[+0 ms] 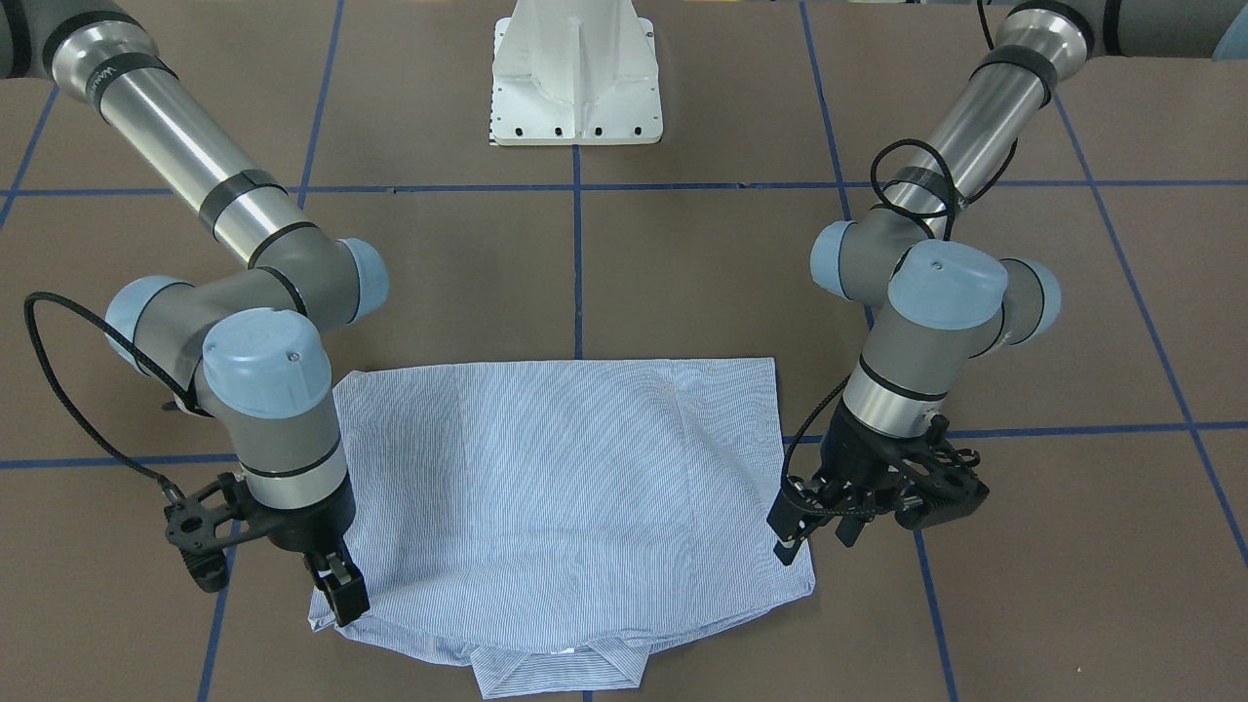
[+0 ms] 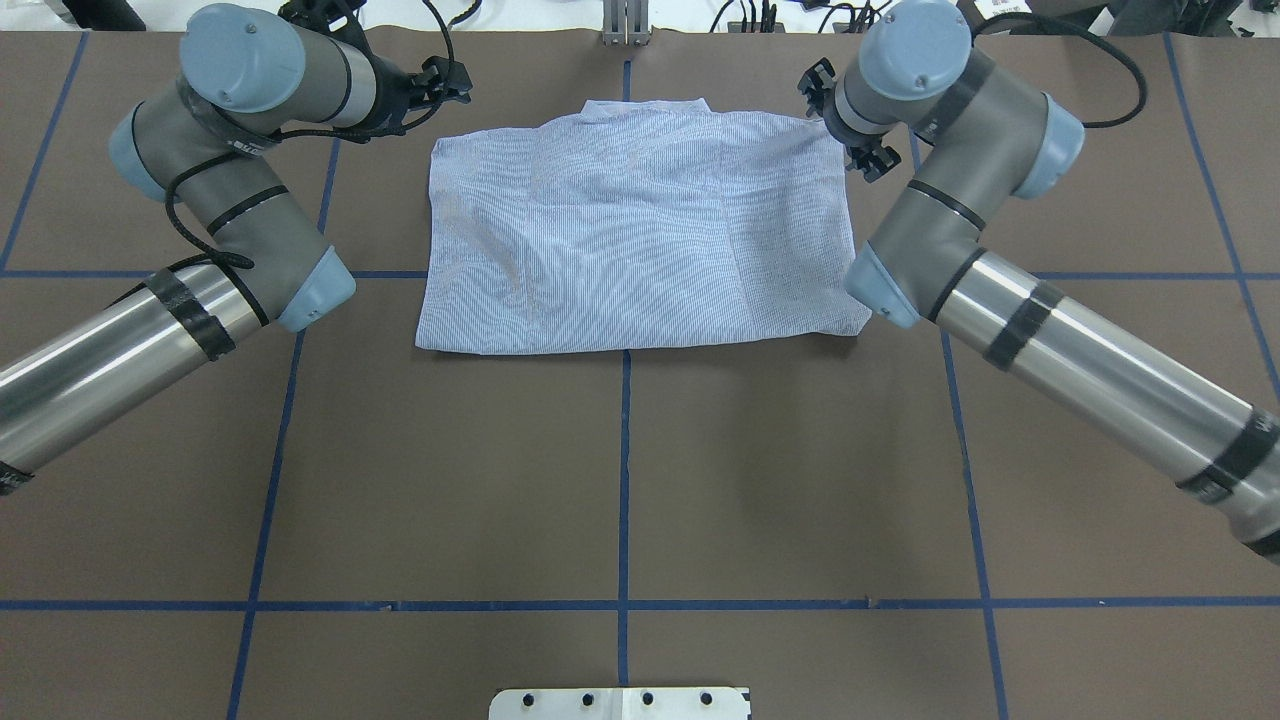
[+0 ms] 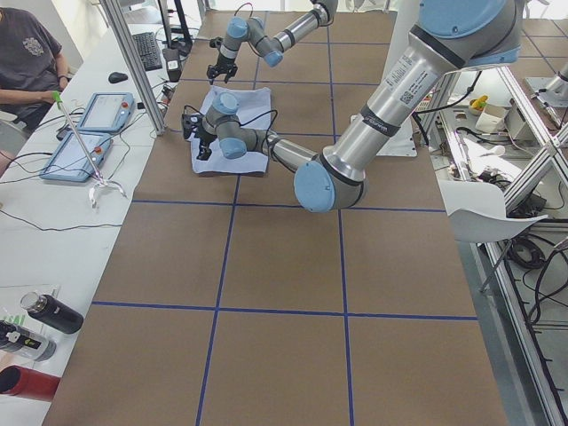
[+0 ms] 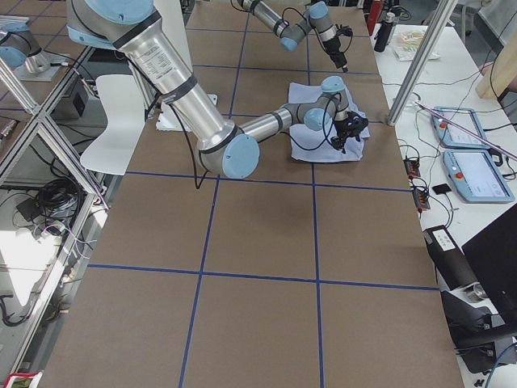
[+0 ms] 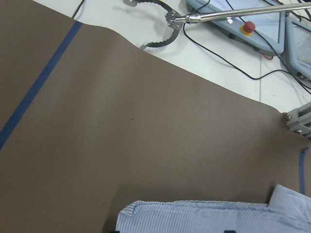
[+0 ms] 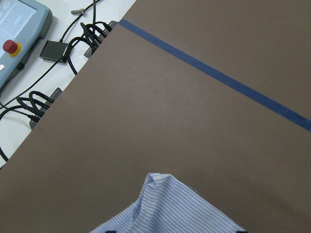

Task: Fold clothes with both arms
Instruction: 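Move the right gripper to the folded shirt corner nearest it and grasp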

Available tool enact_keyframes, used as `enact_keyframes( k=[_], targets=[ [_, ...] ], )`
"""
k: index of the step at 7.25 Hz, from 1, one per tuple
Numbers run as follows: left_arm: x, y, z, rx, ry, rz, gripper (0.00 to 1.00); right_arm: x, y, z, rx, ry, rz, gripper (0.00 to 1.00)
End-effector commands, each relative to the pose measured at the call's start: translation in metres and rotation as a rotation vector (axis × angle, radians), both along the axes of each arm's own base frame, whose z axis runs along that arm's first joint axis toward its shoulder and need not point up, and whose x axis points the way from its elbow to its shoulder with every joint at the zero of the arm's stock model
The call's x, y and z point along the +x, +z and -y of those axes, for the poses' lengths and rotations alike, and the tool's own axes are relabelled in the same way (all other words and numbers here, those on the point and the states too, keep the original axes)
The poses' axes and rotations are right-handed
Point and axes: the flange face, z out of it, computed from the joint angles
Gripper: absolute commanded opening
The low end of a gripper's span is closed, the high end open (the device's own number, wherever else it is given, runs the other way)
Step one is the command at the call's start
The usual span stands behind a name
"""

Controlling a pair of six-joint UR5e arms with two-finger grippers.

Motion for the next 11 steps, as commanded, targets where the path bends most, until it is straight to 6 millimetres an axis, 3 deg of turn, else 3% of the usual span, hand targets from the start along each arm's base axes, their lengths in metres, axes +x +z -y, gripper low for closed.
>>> enact_keyframes(
  k=[1,3,6,7,8,9,10,11],
  targets=[
    [-0.019,-0.004,-0.019,0.028,-0.002,-0.025,0.99,0.015,0.022,-0.091,-0.004,-0.040,0.063,0.89],
    [-0.019,-0.004,-0.021,0.032,-0.001,-0.028,0.99,0.029,0.035,-0.153,-0.024,-0.069,0.086,0.92],
    [-0.021,-0.003,-0.021,0.034,-0.004,-0.025,0.99,-0.009,0.049,-0.177,-0.043,-0.086,0.055,0.91],
    [-0.022,0.000,-0.023,0.034,-0.005,-0.024,0.99,-0.011,0.048,-0.176,-0.041,-0.084,0.055,0.89],
    [-0.024,0.003,-0.027,0.034,-0.003,-0.022,0.99,-0.022,0.062,-0.179,-0.050,-0.096,0.037,0.88],
    [-0.027,0.011,-0.026,0.031,-0.007,-0.013,0.99,-0.025,0.055,-0.176,-0.048,-0.082,0.043,0.60],
    [-0.033,0.013,-0.030,0.047,-0.001,-0.002,0.99,-0.024,0.053,-0.175,-0.052,-0.078,0.050,0.01],
    [-0.037,0.014,-0.033,0.049,-0.002,-0.003,0.99,-0.024,0.051,-0.177,-0.049,-0.084,0.053,0.00]
  ],
)
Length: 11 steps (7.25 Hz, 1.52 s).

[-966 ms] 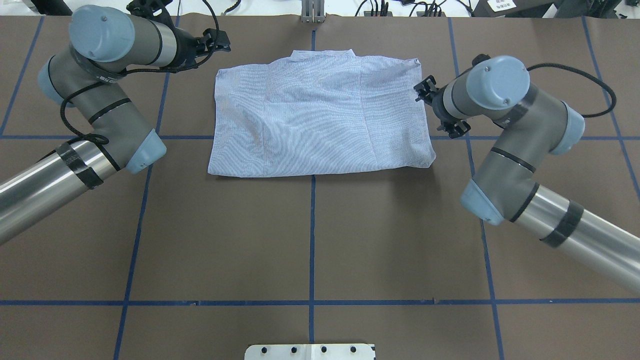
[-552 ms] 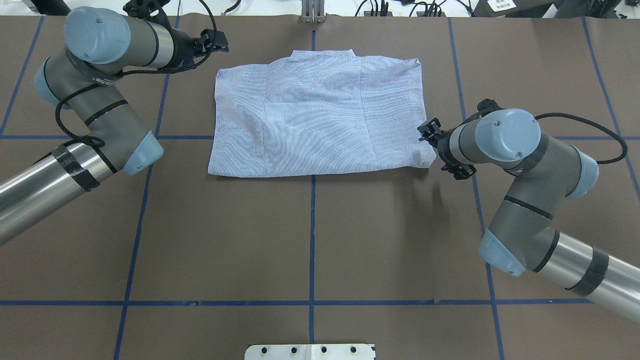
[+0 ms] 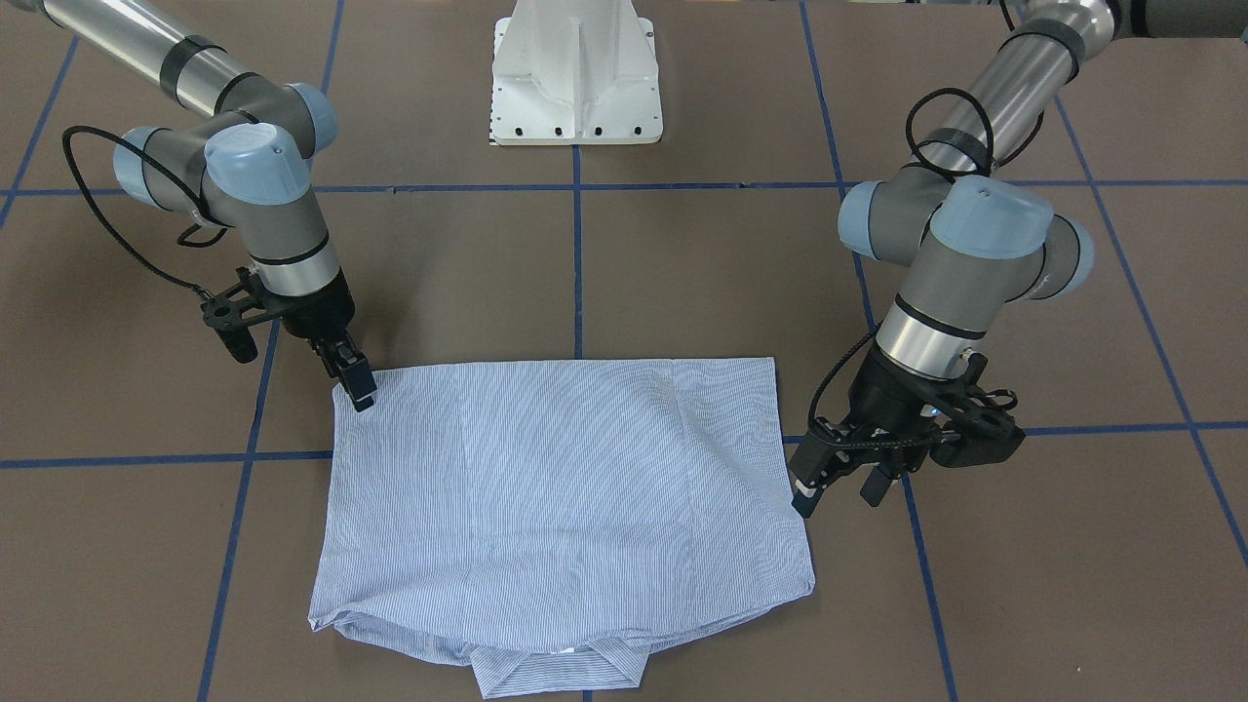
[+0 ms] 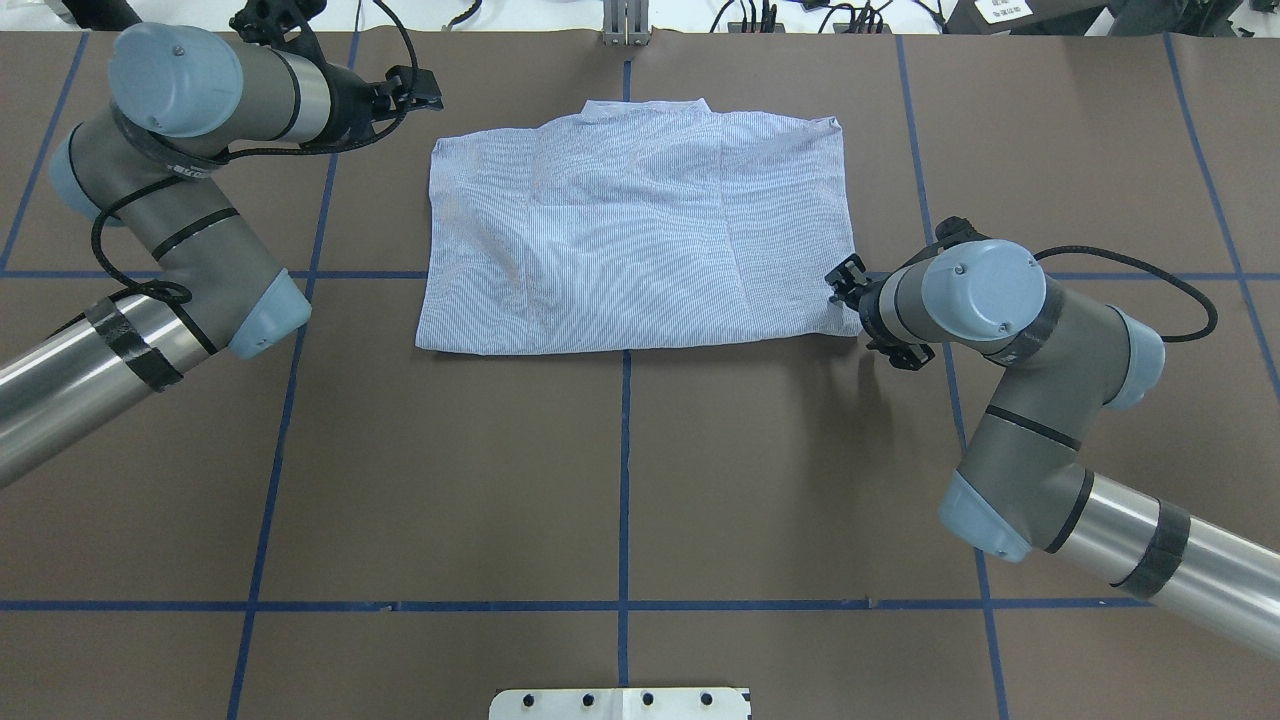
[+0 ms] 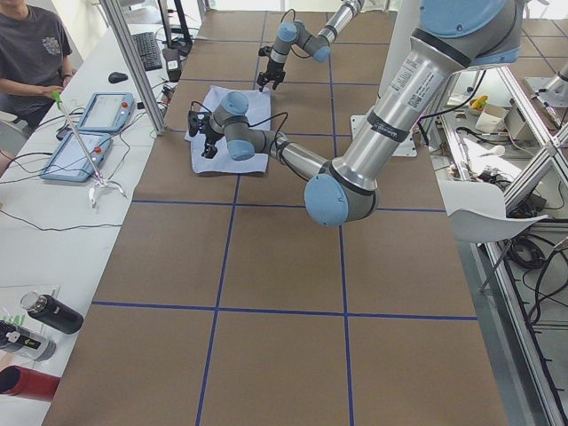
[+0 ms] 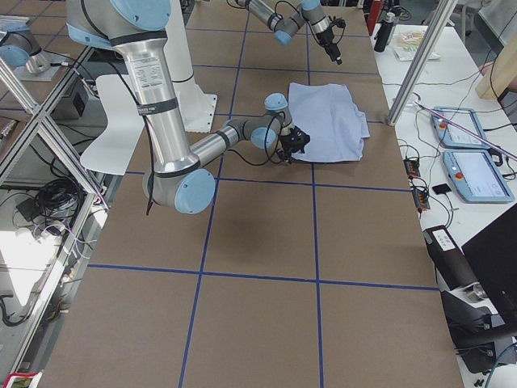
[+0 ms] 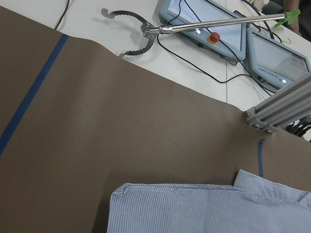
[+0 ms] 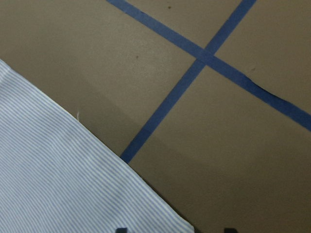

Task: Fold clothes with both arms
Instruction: 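Move the right gripper to the folded shirt corner nearest it and grasp, then drag the shirt corner with the right gripper toward the robot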

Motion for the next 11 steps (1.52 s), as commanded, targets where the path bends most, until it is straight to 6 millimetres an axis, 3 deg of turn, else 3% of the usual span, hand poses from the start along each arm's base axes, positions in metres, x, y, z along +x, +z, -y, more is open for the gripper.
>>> enact_keyframes(
  k=[1,2,3,4,5,6,7,8,10,11],
  targets=[
    [-0.009,-0.002,-0.007,0.014,0.002,-0.004,0.99,0.004,-0.002,-0.002,0.000,-0.002,0.005,0.00],
    [-0.009,-0.002,-0.007,0.010,0.003,-0.001,0.99,0.014,-0.015,-0.007,0.014,-0.003,0.026,0.00],
    [-0.009,-0.015,-0.010,0.025,0.010,-0.018,0.99,0.032,-0.017,-0.019,0.009,-0.006,0.019,0.00],
    [-0.009,-0.030,-0.024,0.016,0.096,-0.056,0.99,0.054,-0.019,-0.052,-0.005,-0.034,0.005,0.00],
    [-0.010,-0.038,-0.032,0.010,0.146,-0.082,0.99,0.060,-0.016,-0.100,-0.026,-0.111,-0.007,0.00],
    [-0.008,-0.047,-0.039,0.018,0.162,-0.098,0.99,0.081,-0.014,-0.149,-0.047,-0.193,0.002,0.00],
    [-0.001,-0.052,-0.047,0.025,0.179,-0.104,0.99,0.094,-0.026,-0.186,-0.121,-0.318,0.066,0.00],
    [0.003,-0.053,-0.050,0.033,0.186,-0.107,0.99,0.079,-0.035,-0.225,-0.214,-0.470,0.119,0.00],
    [0.018,-0.063,-0.065,0.031,0.214,-0.125,0.99,0.049,-0.058,-0.308,-0.370,-0.564,0.148,0.00],
    [0.027,-0.063,-0.075,0.017,0.273,-0.136,0.99,0.040,-0.059,-0.329,-0.417,-0.576,0.141,0.99]
  ],
)
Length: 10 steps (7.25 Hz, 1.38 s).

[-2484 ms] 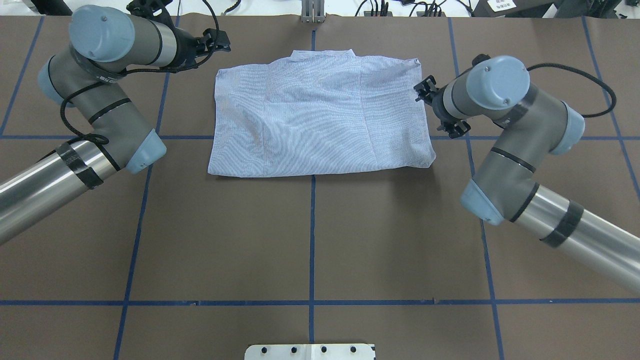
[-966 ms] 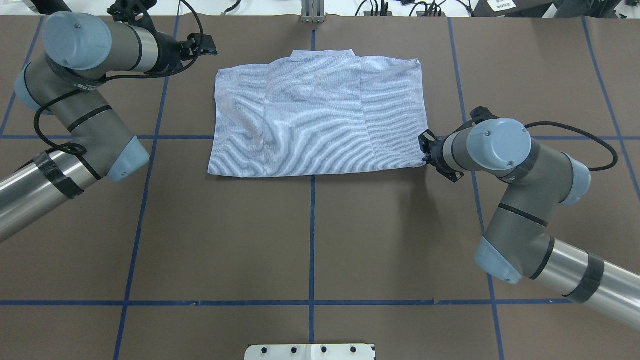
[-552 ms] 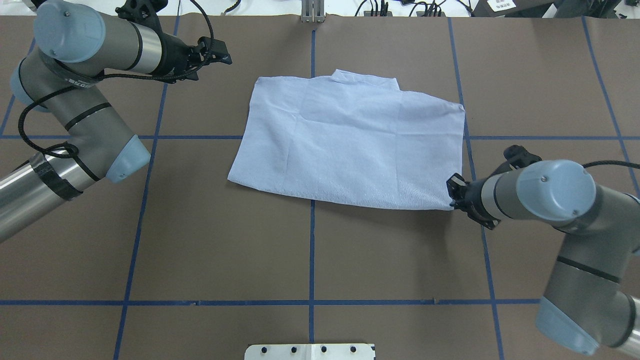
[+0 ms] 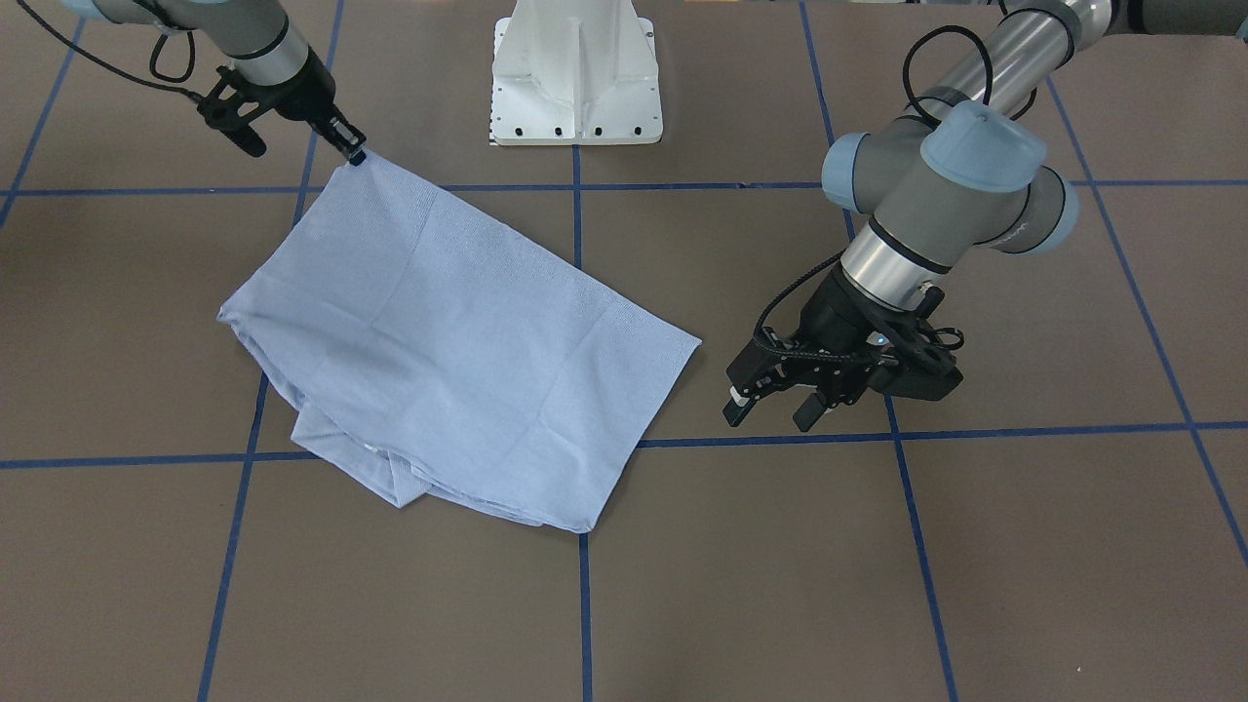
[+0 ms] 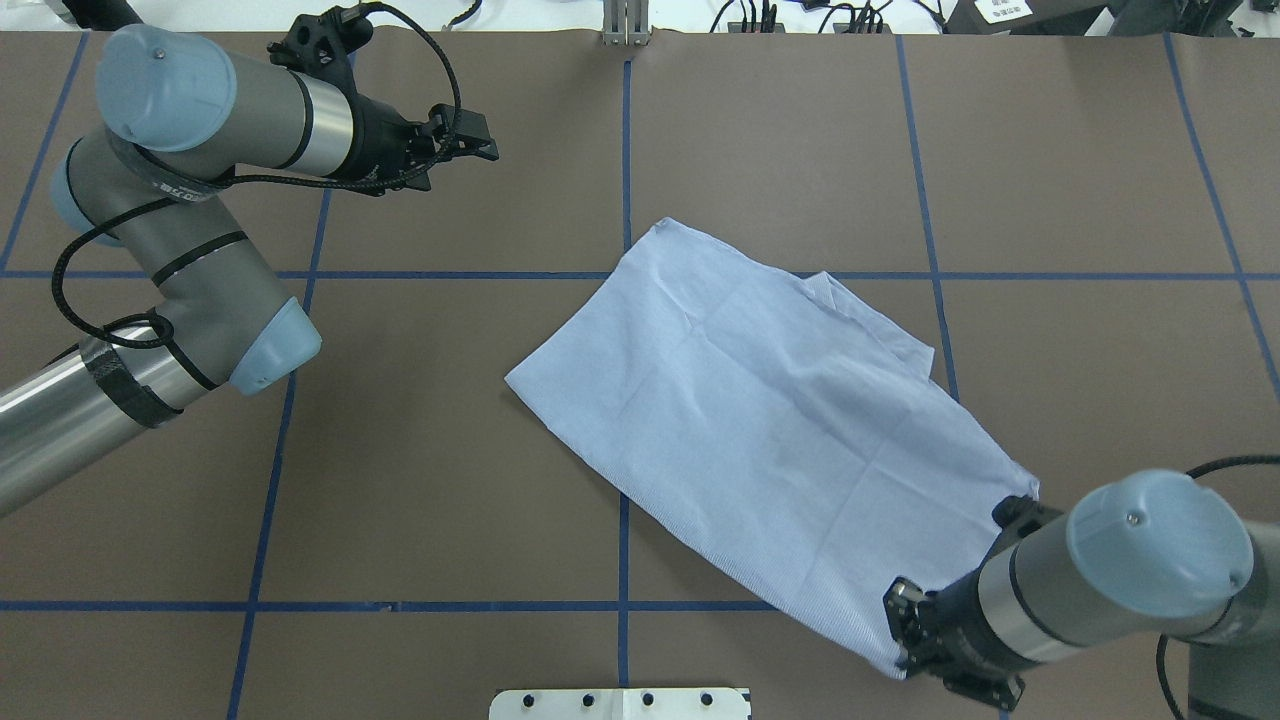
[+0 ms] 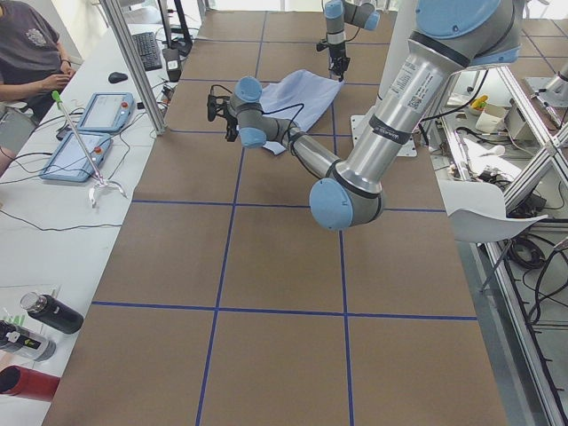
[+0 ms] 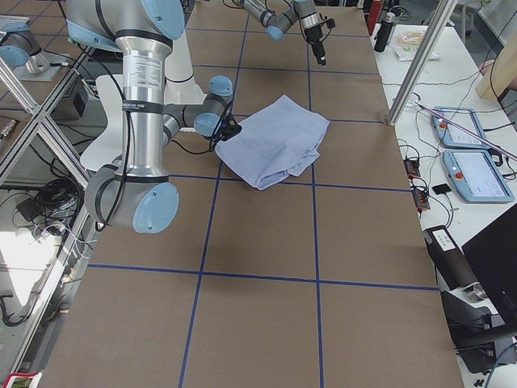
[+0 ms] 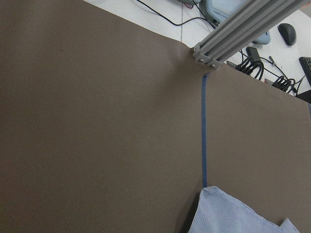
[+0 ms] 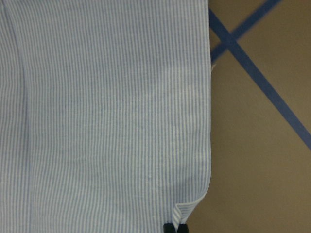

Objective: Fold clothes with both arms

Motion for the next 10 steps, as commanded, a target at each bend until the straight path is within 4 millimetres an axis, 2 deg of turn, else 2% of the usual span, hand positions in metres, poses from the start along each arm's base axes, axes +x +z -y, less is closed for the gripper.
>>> enact_keyframes(
  k=[1,2,3,4,5,6,7,8,9,10],
  targets=[
    [0.009,-0.013,-0.025,-0.019,0.117,-0.045,0.99,-0.013,-0.007,-0.041,-0.086,-0.047,-0.018,1.00],
    [0.008,-0.025,-0.055,-0.129,0.142,-0.104,0.99,-0.004,-0.005,-0.022,-0.090,0.000,-0.022,1.00],
    [0.032,-0.028,-0.101,-0.205,0.191,-0.111,0.99,0.012,0.002,0.024,-0.085,0.107,-0.026,1.00],
    [0.038,-0.025,-0.107,-0.247,0.188,-0.086,0.99,0.026,0.009,0.083,-0.069,0.236,-0.028,1.00],
    [0.053,-0.011,-0.116,-0.258,0.159,-0.050,0.98,0.033,-0.001,0.140,0.041,0.287,0.012,1.00],
    [0.073,0.006,-0.130,-0.265,0.163,-0.015,0.94,0.036,0.002,0.196,0.121,0.326,0.008,1.00],
    [0.088,0.014,-0.135,-0.269,0.170,0.003,0.94,0.049,0.003,0.239,0.235,0.341,-0.004,1.00],
    [0.094,0.023,-0.132,-0.261,0.142,0.019,0.91,0.068,0.006,0.259,0.307,0.349,-0.016,1.00],
    [0.100,0.024,-0.137,-0.260,0.144,0.024,0.90,0.083,0.007,0.271,0.325,0.368,-0.022,1.00],
    [0.106,0.029,-0.139,-0.260,0.137,0.033,0.86,0.088,0.009,0.275,0.325,0.378,-0.027,1.00]
  ],
)
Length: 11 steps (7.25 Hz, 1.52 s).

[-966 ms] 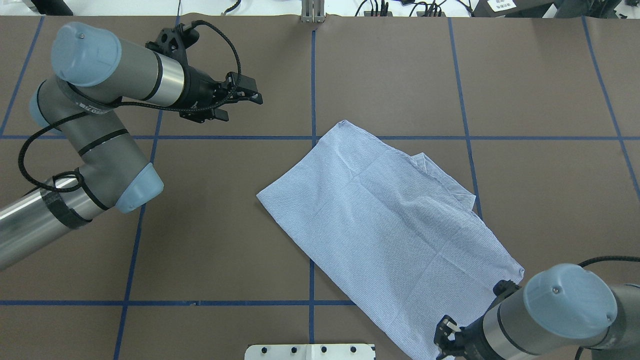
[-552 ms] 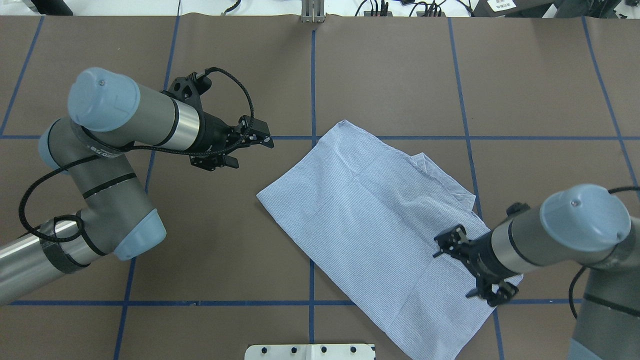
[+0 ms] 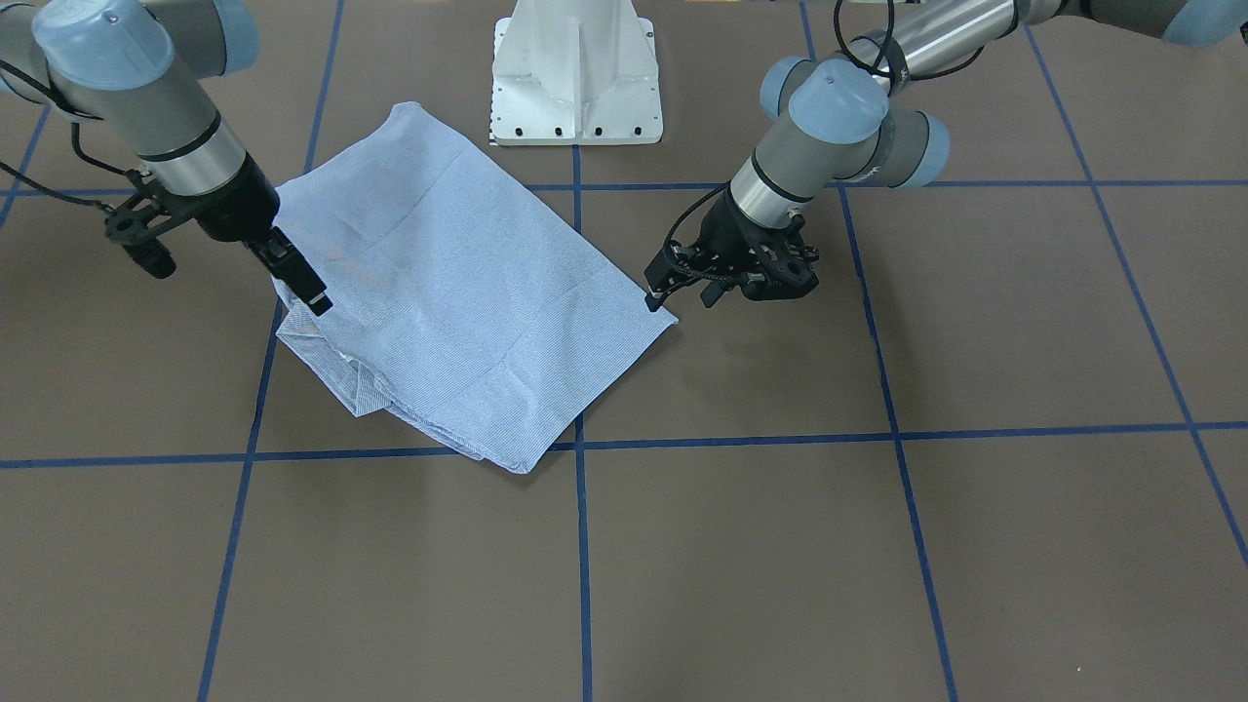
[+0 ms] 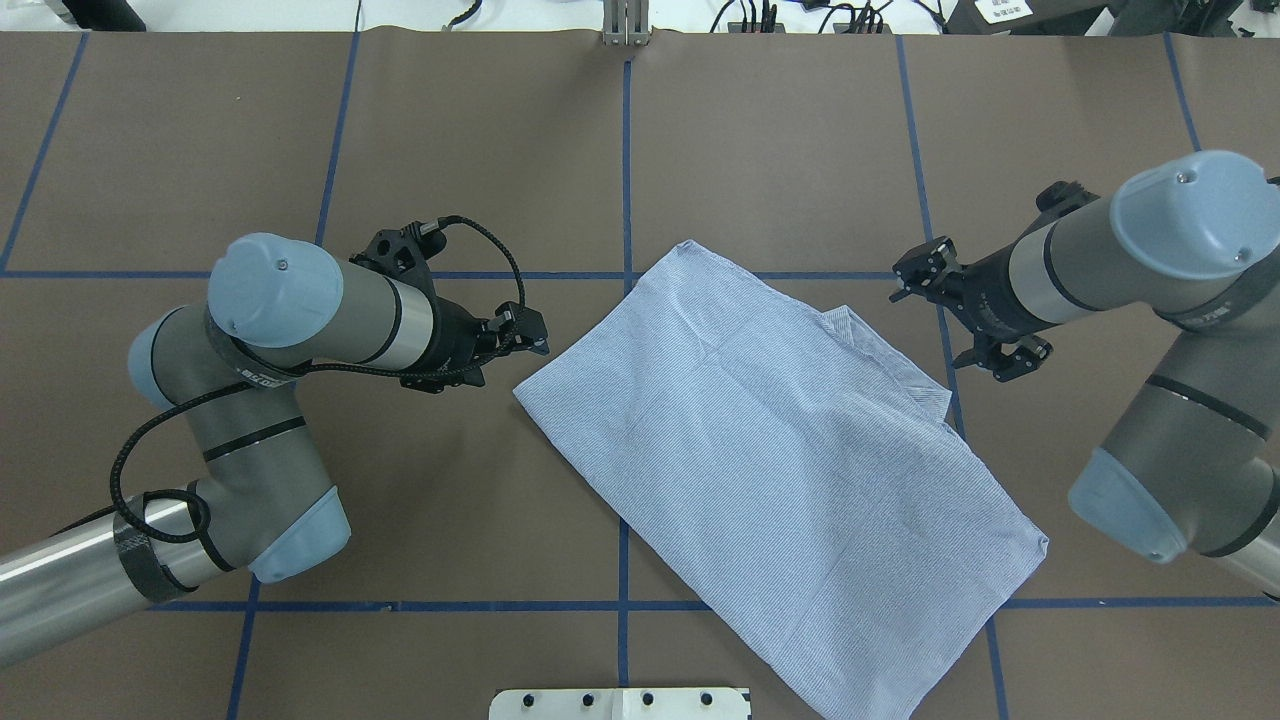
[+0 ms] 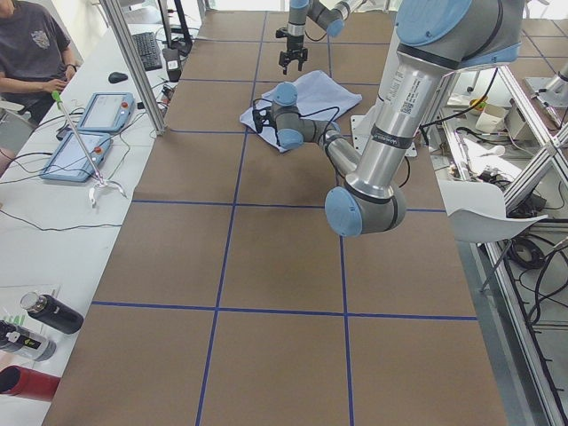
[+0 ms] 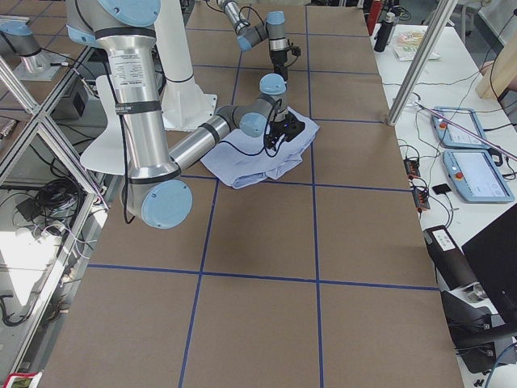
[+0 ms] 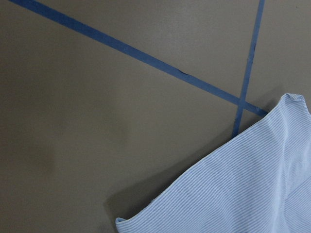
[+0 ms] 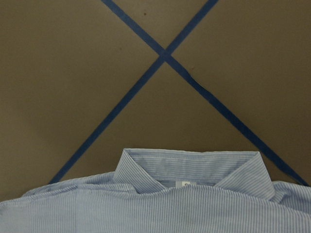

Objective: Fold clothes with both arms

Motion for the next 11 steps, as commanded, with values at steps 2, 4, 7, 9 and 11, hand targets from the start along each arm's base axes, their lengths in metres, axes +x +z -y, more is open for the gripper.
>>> enact_keyframes(
  k=[2,4,7,9,11],
  targets=[
    [0.018,0.003,-0.007,0.004,0.002,0.015,0.85,0.008,0.015,0.018,0.004,0.023,-0.032,1.00],
    [0.021,0.007,-0.007,0.028,-0.008,0.030,0.82,0.007,0.019,0.020,0.007,0.026,-0.036,1.00],
    [0.038,0.019,-0.008,0.041,0.002,0.063,0.75,0.007,0.025,0.024,0.016,0.026,-0.048,1.00],
    [0.047,0.020,-0.011,0.049,-0.002,0.066,0.68,0.010,0.026,0.026,0.019,0.029,-0.052,1.00],
    [0.049,0.019,-0.014,0.051,0.003,0.065,0.53,0.013,0.026,0.029,0.019,0.037,-0.052,1.00]
  ],
)
